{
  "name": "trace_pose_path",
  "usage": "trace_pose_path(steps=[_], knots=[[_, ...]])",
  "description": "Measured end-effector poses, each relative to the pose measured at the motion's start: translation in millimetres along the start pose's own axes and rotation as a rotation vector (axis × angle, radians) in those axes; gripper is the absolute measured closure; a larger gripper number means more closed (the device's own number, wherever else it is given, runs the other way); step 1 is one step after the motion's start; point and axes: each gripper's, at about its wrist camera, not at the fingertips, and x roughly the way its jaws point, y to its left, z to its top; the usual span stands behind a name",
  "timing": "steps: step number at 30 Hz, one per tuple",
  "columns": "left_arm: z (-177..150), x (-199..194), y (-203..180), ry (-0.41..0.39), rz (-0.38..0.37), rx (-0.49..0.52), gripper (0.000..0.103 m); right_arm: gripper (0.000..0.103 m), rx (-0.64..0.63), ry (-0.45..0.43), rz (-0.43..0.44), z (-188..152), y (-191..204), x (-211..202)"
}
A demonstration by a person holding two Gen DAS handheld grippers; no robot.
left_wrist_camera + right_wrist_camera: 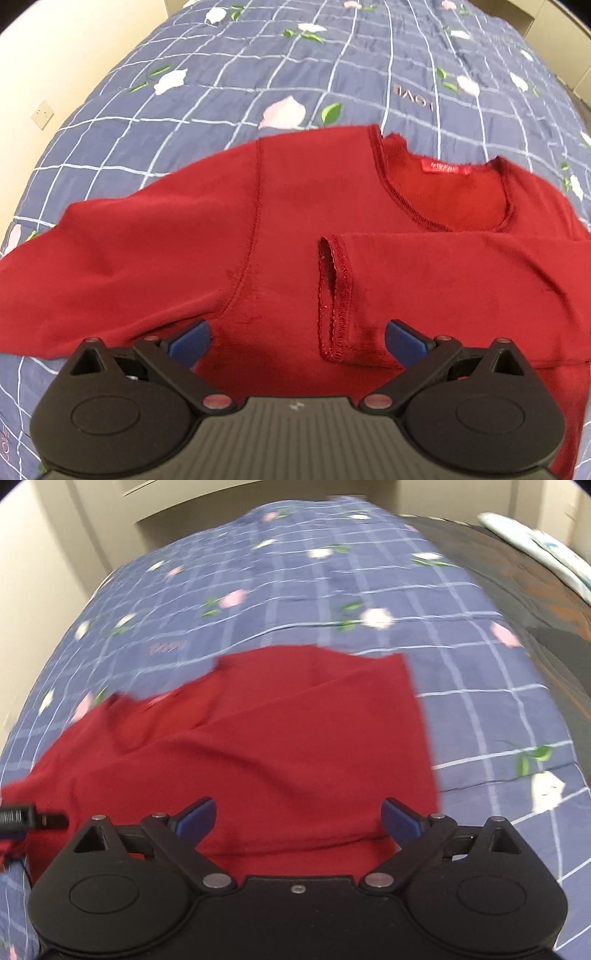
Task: Fold small clothes
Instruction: 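Carry the cuff across the sweater body and release it with the right gripper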
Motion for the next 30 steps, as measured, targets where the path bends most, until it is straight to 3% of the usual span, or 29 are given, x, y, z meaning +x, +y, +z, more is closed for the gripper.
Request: trace_pose_path(steps=[5,13,21,30], knots=[[-1,12,-4,0.024,0.058,0.010,0.000,0.005,0.069,0.033,0.055,13,-32,19],[-1,10,-13,0.034,0.097,0.020,0.000,0.005,0.089,0.070,0.082,13,-42,32],[-9,-17,4,0.012,0.067,-0.076,0.000,0.001,0.025,0.056,0.013,32,-30,-5],[-36,-49,51,-0.003,0.091,-0.207,0.000,0.001,-0.108,-0.036,0.024,55,20,-67]])
